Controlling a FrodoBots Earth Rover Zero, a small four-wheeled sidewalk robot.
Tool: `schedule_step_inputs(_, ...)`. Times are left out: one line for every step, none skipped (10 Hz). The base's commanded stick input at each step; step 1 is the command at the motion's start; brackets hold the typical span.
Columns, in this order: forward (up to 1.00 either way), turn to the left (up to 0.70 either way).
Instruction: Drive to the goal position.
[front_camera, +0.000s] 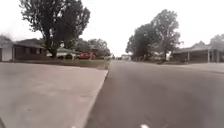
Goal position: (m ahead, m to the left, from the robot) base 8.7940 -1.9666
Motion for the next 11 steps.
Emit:
schedule_step_inputs(1.0, 0.0)
schedule_step_inputs(1.0, 0.0)
schedule_step_inputs(1.0, -0.03)
schedule_step_inputs(1.0, -0.09)
schedule_step_inputs(1.0, -0.14)
schedule_step_inputs(1.0, -0.2)
schedule_step_inputs(1.0, -0.26)
schedule_step_inputs(1.0, 0.0)
schedule_step_inputs(1.0, 0.0)
schedule_step_inputs(1.0, 0.0)
schedule_step_inputs(1.0, 0.0)
